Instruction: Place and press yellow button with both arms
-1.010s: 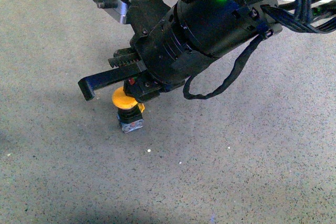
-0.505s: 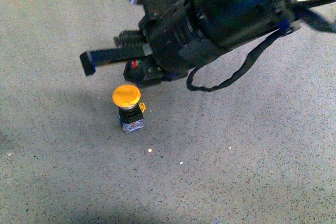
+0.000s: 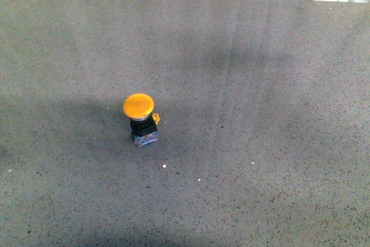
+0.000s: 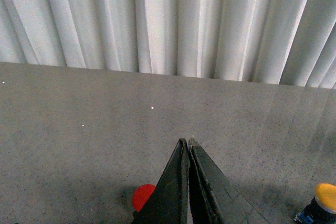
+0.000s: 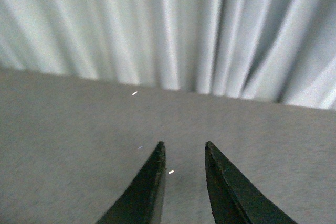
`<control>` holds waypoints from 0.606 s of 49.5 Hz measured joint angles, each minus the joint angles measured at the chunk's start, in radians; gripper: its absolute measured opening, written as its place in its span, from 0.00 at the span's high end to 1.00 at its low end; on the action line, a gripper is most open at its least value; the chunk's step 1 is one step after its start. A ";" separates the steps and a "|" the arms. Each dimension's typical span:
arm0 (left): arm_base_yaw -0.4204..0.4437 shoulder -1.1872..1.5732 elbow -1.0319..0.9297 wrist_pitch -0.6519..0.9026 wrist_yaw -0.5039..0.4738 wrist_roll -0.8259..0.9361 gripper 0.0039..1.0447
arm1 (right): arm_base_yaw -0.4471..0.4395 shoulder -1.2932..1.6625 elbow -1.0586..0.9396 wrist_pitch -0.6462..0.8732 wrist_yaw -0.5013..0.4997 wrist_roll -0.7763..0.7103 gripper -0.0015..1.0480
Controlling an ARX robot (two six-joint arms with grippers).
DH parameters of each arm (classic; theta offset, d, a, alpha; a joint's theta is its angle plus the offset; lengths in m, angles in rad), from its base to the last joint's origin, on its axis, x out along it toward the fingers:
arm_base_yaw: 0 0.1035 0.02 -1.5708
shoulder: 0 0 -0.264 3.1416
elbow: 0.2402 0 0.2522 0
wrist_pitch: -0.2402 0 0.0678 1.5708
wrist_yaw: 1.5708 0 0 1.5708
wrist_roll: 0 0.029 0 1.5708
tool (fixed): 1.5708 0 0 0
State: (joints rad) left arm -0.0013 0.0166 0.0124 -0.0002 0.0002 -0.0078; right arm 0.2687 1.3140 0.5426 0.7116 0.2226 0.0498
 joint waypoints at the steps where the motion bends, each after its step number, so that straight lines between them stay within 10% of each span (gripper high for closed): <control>1: 0.000 0.000 0.000 0.000 0.000 0.000 0.99 | -0.008 -0.013 -0.027 0.036 0.008 -0.005 0.83; 7: 0.000 0.000 0.000 0.000 0.000 0.000 0.99 | -0.047 -0.086 -0.129 0.101 -0.005 -0.025 0.99; 30: 0.000 0.000 0.000 0.000 0.000 0.000 0.99 | -0.168 -0.383 -0.399 0.062 -0.123 -0.043 0.99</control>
State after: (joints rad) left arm -0.0013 0.0166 0.0124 -0.0002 -0.0002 -0.0078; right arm 0.1009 0.9306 0.1432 0.7738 0.0998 0.0063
